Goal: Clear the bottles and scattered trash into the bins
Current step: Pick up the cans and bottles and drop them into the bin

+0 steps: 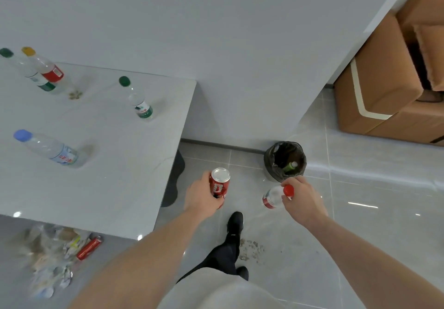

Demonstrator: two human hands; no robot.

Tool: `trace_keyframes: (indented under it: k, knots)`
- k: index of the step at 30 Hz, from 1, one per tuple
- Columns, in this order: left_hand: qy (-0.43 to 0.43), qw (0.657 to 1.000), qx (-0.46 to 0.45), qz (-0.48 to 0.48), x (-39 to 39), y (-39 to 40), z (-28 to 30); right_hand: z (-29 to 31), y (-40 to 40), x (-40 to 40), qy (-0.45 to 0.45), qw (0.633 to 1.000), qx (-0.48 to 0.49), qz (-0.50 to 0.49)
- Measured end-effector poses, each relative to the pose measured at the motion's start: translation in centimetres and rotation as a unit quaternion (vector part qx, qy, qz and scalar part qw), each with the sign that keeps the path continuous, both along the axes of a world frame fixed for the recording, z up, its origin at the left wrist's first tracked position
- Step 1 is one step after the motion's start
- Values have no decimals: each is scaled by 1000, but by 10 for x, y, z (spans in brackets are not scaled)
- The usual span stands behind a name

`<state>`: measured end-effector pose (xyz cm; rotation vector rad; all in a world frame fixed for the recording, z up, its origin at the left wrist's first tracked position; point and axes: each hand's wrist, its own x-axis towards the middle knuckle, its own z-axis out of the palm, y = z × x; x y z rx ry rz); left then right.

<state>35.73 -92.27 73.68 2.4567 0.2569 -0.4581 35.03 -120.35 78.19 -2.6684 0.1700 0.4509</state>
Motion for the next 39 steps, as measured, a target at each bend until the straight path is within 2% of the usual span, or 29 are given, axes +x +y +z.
trace_keyframes:
  k: [9, 15, 26, 29, 33, 39]
  knots:
    - [12, 999, -15, -50, 111, -81, -22, 4, -69, 73, -7, 999, 5, -46]
    - [13, 998, -27, -58, 153, -131, -30, -3, -111, 114, 2, 998, 2, -67]
    - [36, 998, 3, 43, 188, -214, -62, -45, -203, 202, 55, 998, 14, 11]
    - [33, 997, 3, 67, 199, -241, -72, -65, -231, 231, 71, 996, 12, 44]
    - [28, 996, -6, 89, 218, -269, -101, -110, -258, 268, 87, 995, 7, 40]
    - [39, 994, -8, 103, 250, -291, -177, -203, -274, 306, 109, 993, -1, 45]
